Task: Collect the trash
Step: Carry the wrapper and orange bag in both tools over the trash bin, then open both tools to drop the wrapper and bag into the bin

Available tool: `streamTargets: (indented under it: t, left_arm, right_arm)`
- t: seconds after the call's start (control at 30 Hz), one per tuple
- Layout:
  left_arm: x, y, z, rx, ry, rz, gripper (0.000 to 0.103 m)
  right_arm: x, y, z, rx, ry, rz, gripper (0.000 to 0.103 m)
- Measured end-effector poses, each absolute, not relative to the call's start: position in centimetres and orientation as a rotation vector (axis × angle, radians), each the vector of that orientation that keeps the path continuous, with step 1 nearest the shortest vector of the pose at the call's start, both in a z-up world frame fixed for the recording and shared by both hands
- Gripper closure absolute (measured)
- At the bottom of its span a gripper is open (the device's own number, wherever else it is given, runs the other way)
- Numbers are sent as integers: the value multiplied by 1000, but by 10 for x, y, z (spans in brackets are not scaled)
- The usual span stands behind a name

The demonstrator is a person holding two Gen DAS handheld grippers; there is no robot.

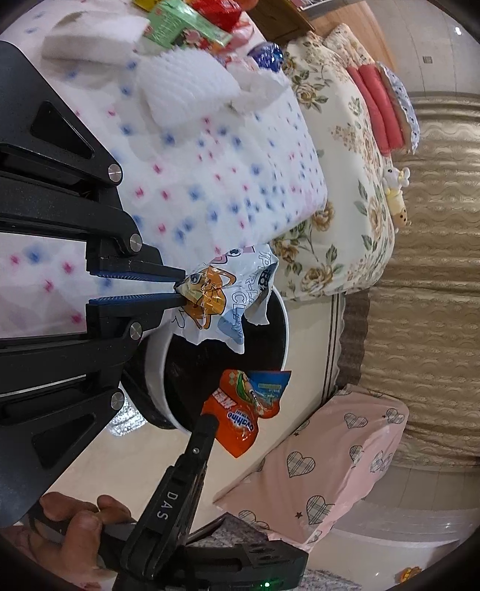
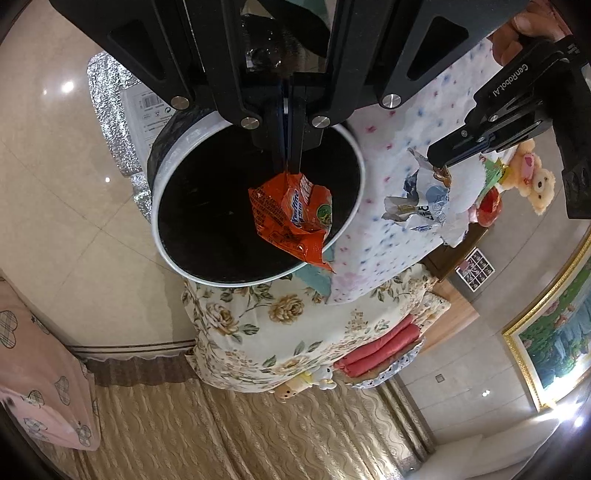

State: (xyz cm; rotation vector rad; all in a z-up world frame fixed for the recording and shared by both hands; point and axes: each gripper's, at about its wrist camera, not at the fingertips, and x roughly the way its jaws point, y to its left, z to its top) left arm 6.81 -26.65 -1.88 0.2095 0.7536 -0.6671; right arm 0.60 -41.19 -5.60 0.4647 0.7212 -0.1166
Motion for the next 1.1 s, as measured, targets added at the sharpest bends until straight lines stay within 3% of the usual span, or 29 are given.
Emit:
streamTargets:
  t: [0.57,0.83,0.87,0.93,0.97,1.0,1.1]
  left_arm:
    - [86,-311,-26,226,795,-701,97]
    - [90,-315,-25,222,798,-718,95]
    - [90,-314,-26,220,803,-720,90]
    - [90,-309,-26,211,810,-705,65]
    - [89,-306,-25,202,804,-695,54]
    - [88,-300,-24,192,793,-686,54]
    - [85,-285,-22,178,791,-662,53]
  right_arm:
    - [25,-438,-63,474,768,-152,102]
    - [28,-443,-62,479,772,-166,97]
    - [28,-443,-61,481,772,-167,97]
    - [27,-443,-61,488,769,-171,95]
    - [25,-443,-60,492,765,-173,92]
    - [24,-442,-59,496,761,-173,84]
    - [21,-439,-56,503,740,-167,42]
